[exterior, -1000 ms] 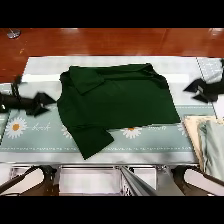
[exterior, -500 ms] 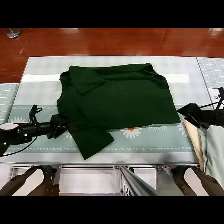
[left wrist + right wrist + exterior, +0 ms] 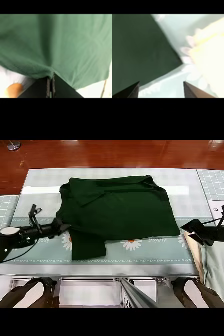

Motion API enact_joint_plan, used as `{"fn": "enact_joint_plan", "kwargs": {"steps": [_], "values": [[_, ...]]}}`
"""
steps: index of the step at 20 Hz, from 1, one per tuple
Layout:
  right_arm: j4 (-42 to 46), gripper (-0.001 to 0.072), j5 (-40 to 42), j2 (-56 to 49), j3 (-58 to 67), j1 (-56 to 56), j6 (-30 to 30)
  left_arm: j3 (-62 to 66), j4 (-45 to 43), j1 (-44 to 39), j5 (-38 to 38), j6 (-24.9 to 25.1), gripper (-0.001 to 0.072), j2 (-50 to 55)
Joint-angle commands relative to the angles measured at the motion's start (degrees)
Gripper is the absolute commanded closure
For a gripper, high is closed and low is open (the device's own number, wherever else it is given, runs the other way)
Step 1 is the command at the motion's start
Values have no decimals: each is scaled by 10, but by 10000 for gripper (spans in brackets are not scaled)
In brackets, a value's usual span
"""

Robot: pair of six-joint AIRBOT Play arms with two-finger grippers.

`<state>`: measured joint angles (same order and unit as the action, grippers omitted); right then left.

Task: Fold the shirts.

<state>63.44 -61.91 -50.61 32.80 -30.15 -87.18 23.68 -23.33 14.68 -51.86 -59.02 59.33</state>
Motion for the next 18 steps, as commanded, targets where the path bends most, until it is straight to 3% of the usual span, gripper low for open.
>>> {"fn": "enact_joint_plan", "kwargs": {"steps": [1,4,7,10,11,13,16,18], "values": [[7,92,-6,-43,-1,-3,-11,47,6,31,-33,16,676,-1],[-49,92,3,-107,0,11,24,51,7,27,-40,16,676,0],[-51,92,23,-163,0,70,28,51,6,24,-42,16,675,0],[-110,105,74,-187,0,109,33,51,6,23,-43,16,675,0],[-135,203,88,-189,2,122,38,51,7,22,-44,16,675,0],[-146,691,110,-190,16,148,63,51,6,13,-43,16,675,0],[-161,693,59,-183,112,172,78,80,13,9,-59,15,675,-1],[-166,693,32,-165,255,193,76,184,56,11,-89,15,676,-2]]}}
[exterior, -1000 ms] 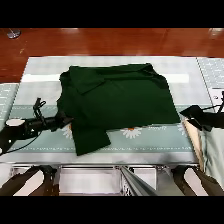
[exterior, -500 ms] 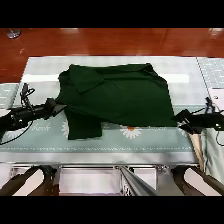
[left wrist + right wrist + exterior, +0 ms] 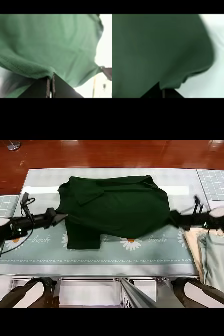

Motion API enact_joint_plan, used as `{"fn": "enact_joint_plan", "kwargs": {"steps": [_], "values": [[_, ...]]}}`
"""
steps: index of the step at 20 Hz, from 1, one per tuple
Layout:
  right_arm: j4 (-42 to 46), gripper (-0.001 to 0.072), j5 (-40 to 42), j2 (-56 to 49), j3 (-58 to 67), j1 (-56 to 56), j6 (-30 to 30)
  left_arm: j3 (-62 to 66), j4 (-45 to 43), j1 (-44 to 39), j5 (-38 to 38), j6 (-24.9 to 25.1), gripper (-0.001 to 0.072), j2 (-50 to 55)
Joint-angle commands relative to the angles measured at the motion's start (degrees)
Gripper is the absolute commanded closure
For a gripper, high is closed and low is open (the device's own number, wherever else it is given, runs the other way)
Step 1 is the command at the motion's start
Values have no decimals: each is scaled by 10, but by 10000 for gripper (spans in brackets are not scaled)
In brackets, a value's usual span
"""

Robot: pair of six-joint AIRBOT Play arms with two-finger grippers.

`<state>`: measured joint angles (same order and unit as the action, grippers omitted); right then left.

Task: Fold the shirts.

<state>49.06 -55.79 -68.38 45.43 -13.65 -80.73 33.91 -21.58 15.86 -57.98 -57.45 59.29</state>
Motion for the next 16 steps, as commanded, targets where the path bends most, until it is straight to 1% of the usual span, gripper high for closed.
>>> {"fn": "enact_joint_plan", "kwargs": {"steps": [1,3,4,5,6,7,8,10,11,14,16], "values": [[-20,694,-33,19,217,38,2,155,52,-3,-33,-2,676,-2],[3,693,-52,19,421,50,-24,332,51,-4,-33,-19,676,-2],[28,693,-78,20,508,53,-39,425,30,-4,-35,-35,676,-2],[52,693,-112,24,581,53,-51,509,-20,-2,-42,-71,676,-3],[75,693,-141,38,639,52,-64,593,-102,-2,-52,-147,677,-4],[87,693,-160,61,674,52,-71,665,-180,3,-73,-204,677,-5],[87,693,-167,91,686,52,-69,734,-243,7,-106,-228,677,-9],[108,693,-184,166,688,52,-68,829,-325,13,-164,-228,677,-31],[122,693,-197,201,688,52,-68,851,-355,13,-181,-228,677,-51],[180,693,-228,299,688,52,-82,840,-436,12,-195,-228,677,-147],[220,693,-269,341,688,52,-98,815,-484,-2,-199,-235,677,-205]]}}
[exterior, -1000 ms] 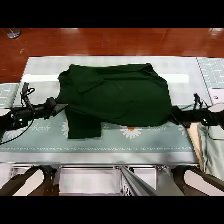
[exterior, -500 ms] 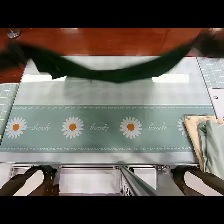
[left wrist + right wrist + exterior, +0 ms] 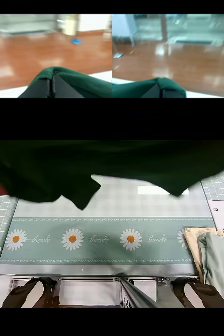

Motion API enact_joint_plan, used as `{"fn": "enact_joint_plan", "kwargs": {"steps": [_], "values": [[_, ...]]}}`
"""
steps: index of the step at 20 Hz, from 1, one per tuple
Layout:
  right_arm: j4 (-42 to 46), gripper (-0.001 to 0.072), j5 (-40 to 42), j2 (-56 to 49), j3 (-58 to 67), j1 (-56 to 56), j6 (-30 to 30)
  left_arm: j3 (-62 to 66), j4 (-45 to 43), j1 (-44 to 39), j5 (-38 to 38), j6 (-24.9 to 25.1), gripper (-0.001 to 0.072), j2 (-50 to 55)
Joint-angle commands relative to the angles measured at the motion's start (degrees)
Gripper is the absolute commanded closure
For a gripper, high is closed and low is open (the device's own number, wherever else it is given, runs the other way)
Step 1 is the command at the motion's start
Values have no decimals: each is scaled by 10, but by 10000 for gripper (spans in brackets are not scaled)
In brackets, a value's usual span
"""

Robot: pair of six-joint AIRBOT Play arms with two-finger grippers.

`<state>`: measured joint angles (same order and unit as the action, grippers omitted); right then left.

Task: Fold the shirts.

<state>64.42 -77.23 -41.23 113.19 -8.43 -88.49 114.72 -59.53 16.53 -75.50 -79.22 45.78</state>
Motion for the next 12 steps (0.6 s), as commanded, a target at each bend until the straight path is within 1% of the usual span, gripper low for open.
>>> {"fn": "enact_joint_plan", "kwargs": {"steps": [1,2,4,5,7,8,10,12], "values": [[81,693,-83,83,10,0,-26,-8,-124,-24,-26,-17,677,-93],[95,693,-112,90,10,0,-28,-24,-144,-42,-30,-17,676,-109],[111,693,-164,91,7,0,-30,-67,-197,-81,-43,-38,676,-131],[109,693,-176,91,-7,0,-31,-92,-215,-95,-50,-48,677,-136],[90,693,-184,91,-59,0,-32,-160,-215,-107,-56,-51,676,-136],[78,693,-180,91,-97,0,-31,-202,-215,-106,-52,-60,676,-134],[62,693,-140,91,-198,0,-24,-282,-214,-106,-34,-63,676,-119],[51,693,-52,84,-315,0,-9,-351,-198,-106,1,-68,676,-82]]}}
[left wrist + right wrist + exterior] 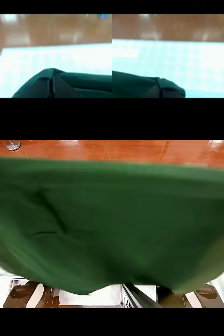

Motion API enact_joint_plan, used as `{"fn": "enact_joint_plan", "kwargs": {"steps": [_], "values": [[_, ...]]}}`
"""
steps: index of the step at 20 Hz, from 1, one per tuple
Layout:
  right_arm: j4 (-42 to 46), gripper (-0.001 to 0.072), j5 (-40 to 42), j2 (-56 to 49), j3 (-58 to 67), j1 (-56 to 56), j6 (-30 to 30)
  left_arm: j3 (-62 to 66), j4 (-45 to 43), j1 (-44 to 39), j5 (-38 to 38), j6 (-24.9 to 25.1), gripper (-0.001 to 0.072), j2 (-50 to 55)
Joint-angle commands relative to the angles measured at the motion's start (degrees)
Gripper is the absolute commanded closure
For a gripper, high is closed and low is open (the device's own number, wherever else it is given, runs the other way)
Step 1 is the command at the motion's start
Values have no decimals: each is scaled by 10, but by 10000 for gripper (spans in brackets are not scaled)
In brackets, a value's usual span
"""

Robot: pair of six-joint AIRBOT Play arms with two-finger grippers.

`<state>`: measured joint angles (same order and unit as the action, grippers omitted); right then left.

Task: Fold the shirts.

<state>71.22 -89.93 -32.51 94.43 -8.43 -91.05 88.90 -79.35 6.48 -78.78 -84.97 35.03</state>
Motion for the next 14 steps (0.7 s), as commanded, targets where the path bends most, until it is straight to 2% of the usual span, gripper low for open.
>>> {"fn": "enact_joint_plan", "kwargs": {"steps": [1,4,9,12,14], "values": [[-19,692,116,-18,-175,0,22,-118,13,-5,53,-10,676,53],[-28,693,226,-109,-263,0,36,-151,43,-6,123,-3,676,169],[-125,693,390,-335,-256,1,83,-141,102,-6,269,-4,676,363],[-177,693,435,-465,-198,1,95,-119,152,-6,328,-4,675,453],[-190,693,437,-545,-138,1,94,-99,182,-6,337,-4,675,502]]}}
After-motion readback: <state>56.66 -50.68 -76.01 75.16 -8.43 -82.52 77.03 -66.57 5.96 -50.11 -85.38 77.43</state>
